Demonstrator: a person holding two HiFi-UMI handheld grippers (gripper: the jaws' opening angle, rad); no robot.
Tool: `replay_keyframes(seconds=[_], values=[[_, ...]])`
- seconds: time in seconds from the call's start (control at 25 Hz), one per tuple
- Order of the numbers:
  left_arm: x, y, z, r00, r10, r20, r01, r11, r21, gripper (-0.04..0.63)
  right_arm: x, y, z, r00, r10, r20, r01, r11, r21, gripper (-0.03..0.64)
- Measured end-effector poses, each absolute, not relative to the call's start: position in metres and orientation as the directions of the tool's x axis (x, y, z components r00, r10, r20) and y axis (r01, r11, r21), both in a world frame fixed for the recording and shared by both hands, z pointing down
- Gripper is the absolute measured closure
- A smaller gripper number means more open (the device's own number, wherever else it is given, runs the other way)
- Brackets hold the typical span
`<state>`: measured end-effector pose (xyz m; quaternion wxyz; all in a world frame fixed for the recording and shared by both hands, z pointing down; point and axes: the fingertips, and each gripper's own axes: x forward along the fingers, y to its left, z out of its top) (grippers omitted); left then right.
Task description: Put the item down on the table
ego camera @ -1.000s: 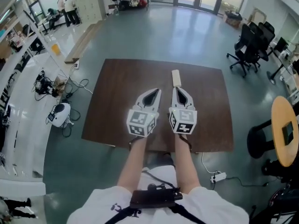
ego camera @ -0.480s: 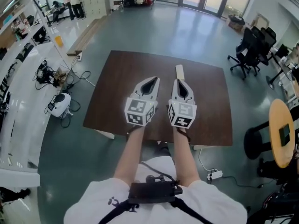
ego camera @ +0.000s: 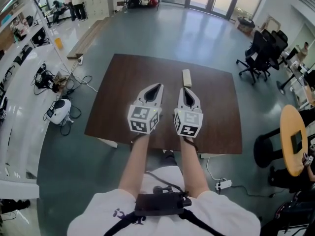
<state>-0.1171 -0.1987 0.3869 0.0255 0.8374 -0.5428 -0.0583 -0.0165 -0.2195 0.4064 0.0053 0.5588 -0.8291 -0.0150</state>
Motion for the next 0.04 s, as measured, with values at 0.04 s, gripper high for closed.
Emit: replay_keyframes(seconds=[0.04], values=[[-0.1181, -0.199, 0.389, 0.403, -0.913, -0.069, -0.906, -0.408, 0.11, 0.581, -0.0173, -0.2193, 0.4093, -0.377, -0.926, -0.004, -0.926, 0.377, 0.033, 0.611]])
